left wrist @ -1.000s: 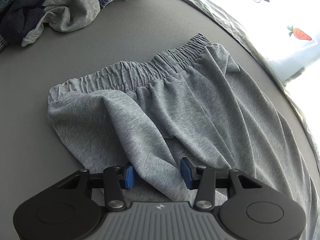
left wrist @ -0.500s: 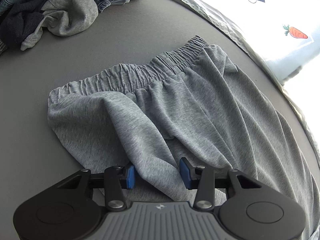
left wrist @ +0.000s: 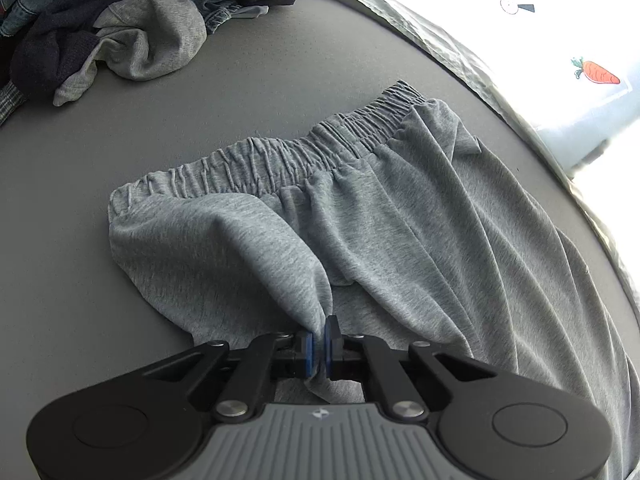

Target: Fold clothes

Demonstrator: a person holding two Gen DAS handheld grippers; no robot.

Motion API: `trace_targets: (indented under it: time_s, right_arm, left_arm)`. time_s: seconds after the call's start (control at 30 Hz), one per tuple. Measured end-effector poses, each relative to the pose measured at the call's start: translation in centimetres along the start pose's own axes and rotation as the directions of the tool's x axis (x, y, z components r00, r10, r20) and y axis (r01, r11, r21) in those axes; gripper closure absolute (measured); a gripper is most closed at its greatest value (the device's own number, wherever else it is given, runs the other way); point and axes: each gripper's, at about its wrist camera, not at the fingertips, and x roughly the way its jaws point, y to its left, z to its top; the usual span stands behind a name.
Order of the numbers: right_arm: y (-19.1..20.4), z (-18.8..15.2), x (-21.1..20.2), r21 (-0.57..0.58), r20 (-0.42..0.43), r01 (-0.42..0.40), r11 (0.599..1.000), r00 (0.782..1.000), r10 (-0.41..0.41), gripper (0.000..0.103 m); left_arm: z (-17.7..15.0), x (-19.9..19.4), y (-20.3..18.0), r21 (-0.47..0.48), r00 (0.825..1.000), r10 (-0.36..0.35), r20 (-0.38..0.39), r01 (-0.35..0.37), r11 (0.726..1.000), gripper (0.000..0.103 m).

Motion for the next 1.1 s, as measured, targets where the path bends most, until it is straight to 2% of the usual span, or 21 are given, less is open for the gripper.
trace_targets:
  time_s: [0.1,0.27,0.4,0.47,0.57,0.63,0.7,0.77,0.83,0.9,1.0,1.1]
  right_arm:
    - [1.7,0.2,-5.4,-0.074,0.126,0.006,0.997,0.992,0.003,0.100]
    - [3.4,-1.0,-15.9,-0.227,0.303,0.076,0.971,0.953,-0.004,0.100]
    - [2.1,-3.6,-22.2,-0.288,0.352,0.172,0.942,0.934,-0.064,0.100]
    - [0.2,-5.2,-22.8,-0.285,0.312,0.220,0.933,0.942,-0.126,0.100]
    - [-3.1,-7.2,-21.2,-0.233,0.177,0.272,0.934,0.956,-0.234,0.099]
    - [-5.4,-9.0,-19.7,-0.194,0.070,0.311,0.931,0.951,-0.303,0.097]
    - [-7.1,-11.0,-19.3,-0.177,-0.005,0.337,0.925,0.939,-0.344,0.091]
    - [-7.8,-11.8,-19.6,-0.179,-0.009,0.352,0.918,0.933,-0.360,0.082]
    - [-7.8,-11.8,-20.4,-0.190,0.018,0.355,0.915,0.934,-0.358,0.079]
    - [-7.5,-11.2,-20.6,-0.203,0.055,0.356,0.912,0.934,-0.353,0.065]
    - [-6.7,-9.5,-19.9,-0.269,0.126,0.387,0.882,0.922,-0.366,0.060]
    - [-7.0,-7.8,-17.8,-0.327,0.128,0.390,0.861,0.921,-0.369,0.058]
  left_arm:
    - [0.3,-1.7,0.4,0.002,0.998,-0.049,0.041,0.049,0.999,0.098]
    - [0.2,-5.1,1.9,0.018,0.986,-0.144,0.088,0.143,0.990,0.099]
    - [-0.9,-6.9,3.9,0.034,0.977,-0.190,0.097,0.188,0.982,0.099]
    - [-1.9,-7.1,5.2,0.048,0.981,-0.172,0.090,0.168,0.985,0.099]
    - [-3.5,-5.9,7.9,0.055,0.995,-0.089,0.033,0.087,0.995,0.099]
    - [-4.3,-4.9,9.0,0.109,1.000,-0.008,-0.002,0.009,0.994,0.099]
    - [-4.8,-4.6,9.8,0.137,1.000,0.003,-0.018,-0.001,0.991,0.099]
    - [-5.2,-4.8,10.4,0.142,1.000,-0.007,-0.021,0.010,0.990,0.095]
    - [-5.1,-5.3,10.6,0.127,0.999,-0.033,-0.007,0.034,0.991,0.095]
    - [-4.9,-5.7,10.1,0.128,0.999,-0.033,0.012,0.031,0.991,0.095]
    - [-5.0,-6.3,8.7,0.157,0.999,-0.023,0.047,0.015,0.987,0.094]
    - [-5.6,-7.0,6.7,0.179,0.995,-0.037,0.089,0.021,0.984,0.088]
